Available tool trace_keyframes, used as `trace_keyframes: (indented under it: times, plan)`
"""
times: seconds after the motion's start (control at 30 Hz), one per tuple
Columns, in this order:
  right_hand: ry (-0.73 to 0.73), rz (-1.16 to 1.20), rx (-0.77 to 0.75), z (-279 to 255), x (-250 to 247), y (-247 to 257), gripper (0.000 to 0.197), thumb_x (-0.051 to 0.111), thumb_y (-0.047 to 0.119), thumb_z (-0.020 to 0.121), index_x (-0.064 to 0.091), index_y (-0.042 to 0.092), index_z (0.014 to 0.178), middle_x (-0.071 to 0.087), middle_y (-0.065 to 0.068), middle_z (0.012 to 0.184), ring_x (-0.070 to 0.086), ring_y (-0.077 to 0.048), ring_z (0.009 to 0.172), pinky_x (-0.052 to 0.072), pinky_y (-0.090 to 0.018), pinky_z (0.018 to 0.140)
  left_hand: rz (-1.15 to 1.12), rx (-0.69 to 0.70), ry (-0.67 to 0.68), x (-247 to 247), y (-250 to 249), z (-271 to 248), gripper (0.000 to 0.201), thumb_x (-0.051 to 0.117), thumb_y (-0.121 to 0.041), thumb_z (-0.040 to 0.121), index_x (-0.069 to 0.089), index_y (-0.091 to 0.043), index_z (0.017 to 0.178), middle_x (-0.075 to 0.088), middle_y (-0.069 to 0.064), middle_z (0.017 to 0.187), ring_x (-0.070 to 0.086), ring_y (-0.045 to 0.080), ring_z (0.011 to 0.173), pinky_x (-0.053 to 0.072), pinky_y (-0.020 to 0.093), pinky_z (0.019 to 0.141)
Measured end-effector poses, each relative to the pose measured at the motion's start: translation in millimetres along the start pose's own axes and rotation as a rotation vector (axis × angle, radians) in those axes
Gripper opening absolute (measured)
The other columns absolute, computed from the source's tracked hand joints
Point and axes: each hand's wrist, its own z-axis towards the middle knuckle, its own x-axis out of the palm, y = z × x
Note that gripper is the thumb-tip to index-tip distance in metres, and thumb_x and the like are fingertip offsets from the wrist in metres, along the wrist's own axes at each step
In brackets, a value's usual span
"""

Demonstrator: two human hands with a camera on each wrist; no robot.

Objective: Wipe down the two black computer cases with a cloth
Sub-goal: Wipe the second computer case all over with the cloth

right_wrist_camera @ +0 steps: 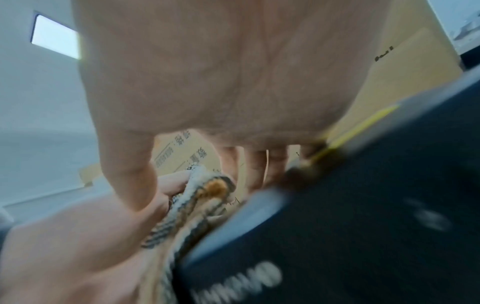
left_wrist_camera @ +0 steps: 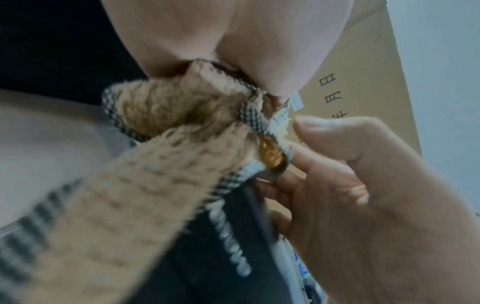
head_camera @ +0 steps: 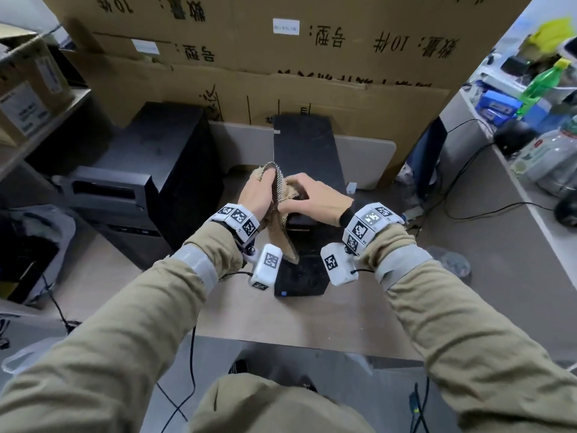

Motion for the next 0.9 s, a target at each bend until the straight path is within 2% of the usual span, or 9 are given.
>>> trace_keyframes:
  times: [0.1, 0.2, 0.3, 0.33, 0.5, 0.57, 0.63, 0.77, 0.9]
  plan:
    - [-0.143, 0.083, -0.161, 9.5, -17.7, 21.4, 0.074, 0.081, 0.029, 0.080, 0.042, 0.029, 0.143, 0.061, 0.008, 0.128, 0.057, -0.008, 0.117, 0.043, -0.025, 0.100, -0.211, 0.005, 0.119, -13.3, -31.9, 3.8, 0.033, 0.036, -0.041, 0.101, 0.062, -0.021, 0.110, 0.067, 0.006, 0.117, 0.061, 0.019, 0.112, 0.046, 0.035, 0.106]
    - [-0.448, 0.105, -0.208, 22.6, -43.9, 38.3, 0.037, 0.074, 0.015, 0.075, 0.064, 0.023, 0.110, 0.070, 0.006, 0.097, 0.066, -0.017, 0.091, 0.054, -0.038, 0.088, -0.413, 0.010, 0.329, -21.0, -73.1, 9.9, 0.026, 0.040, -0.035, 0.105, 0.059, -0.018, 0.111, 0.073, -0.006, 0.089, 0.069, 0.000, 0.083, 0.054, 0.011, 0.073]
    - [-0.833, 0.096, -0.181, 26.8, -69.1, 44.4, 0.015, 0.067, 0.012, 0.076, 0.064, 0.022, 0.086, 0.066, 0.000, 0.086, 0.061, -0.020, 0.079, 0.052, -0.033, 0.077, -0.355, 0.186, 0.414, -33.5, -104.6, 23.1, 0.070, 0.059, -0.034, 0.090, 0.033, -0.016, 0.152, 0.057, 0.004, 0.136, 0.059, 0.004, 0.116, 0.047, 0.016, 0.096]
    - [-0.861, 0.033, -0.152, 26.8, -74.5, 43.3, 0.014, 0.066, 0.015, 0.077, 0.063, 0.026, 0.085, 0.065, 0.001, 0.087, 0.058, -0.017, 0.079, 0.048, -0.029, 0.075, -0.298, 0.212, 0.413, -38.1, -103.5, 32.1, 0.067, 0.059, -0.027, 0.093, 0.033, -0.015, 0.153, 0.056, 0.004, 0.134, 0.059, 0.003, 0.112, 0.047, 0.013, 0.092]
    - [-0.202, -0.299, 0.173, 30.5, -58.8, 17.0, 0.023, 0.074, 0.024, 0.082, 0.071, 0.026, 0.104, 0.068, 0.004, 0.103, 0.060, -0.018, 0.098, 0.044, -0.028, 0.084, -0.164, -0.022, 0.401, -44.8, -64.1, 60.6, 0.029, 0.050, -0.004, 0.095, 0.068, -0.008, 0.117, 0.064, 0.008, 0.100, 0.059, 0.020, 0.084, 0.055, 0.021, 0.060]
    - [-0.136, -0.225, 0.162, 35.1, -50.5, 15.4, 0.046, 0.078, 0.027, 0.083, 0.066, 0.022, 0.128, 0.066, 0.004, 0.125, 0.058, -0.016, 0.116, 0.044, -0.033, 0.101, -0.160, -0.069, 0.435, -39.8, -44.2, 67.4, 0.022, 0.050, 0.001, 0.093, 0.070, -0.003, 0.104, 0.065, 0.015, 0.097, 0.061, 0.024, 0.080, 0.059, 0.030, 0.068]
    - [-0.149, -0.188, 0.148, 44.1, -49.3, 17.4, 0.053, 0.079, 0.026, 0.083, 0.064, 0.024, 0.133, 0.068, 0.007, 0.123, 0.060, -0.011, 0.113, 0.045, -0.031, 0.101, -0.102, -0.001, 0.374, -33.7, -30.9, 78.9, 0.021, 0.053, 0.001, 0.091, 0.072, -0.008, 0.091, 0.069, 0.015, 0.094, 0.064, 0.026, 0.085, 0.058, 0.037, 0.082]
    - [-0.042, -0.075, 0.255, 66.4, -49.7, 14.0, 0.053, 0.085, 0.017, 0.076, 0.067, 0.024, 0.126, 0.061, 0.016, 0.083, 0.060, 0.005, 0.061, 0.051, -0.017, 0.062, -0.004, 0.022, 0.269, -28.7, -20.5, 104.0, 0.029, 0.061, -0.008, 0.088, 0.068, -0.013, 0.116, 0.069, 0.005, 0.110, 0.064, 0.020, 0.104, 0.050, 0.024, 0.088]
    - [0.037, -0.055, 0.263, 89.9, -54.8, -2.6, 0.054, 0.091, 0.010, 0.069, 0.067, 0.017, 0.117, 0.061, 0.009, 0.088, 0.061, -0.006, 0.067, 0.063, -0.038, 0.070, 0.078, -0.038, 0.213, -20.5, -11.6, 127.1, 0.052, 0.063, -0.015, 0.090, 0.050, -0.005, 0.139, 0.057, 0.008, 0.131, 0.054, 0.024, 0.121, 0.040, 0.026, 0.099]
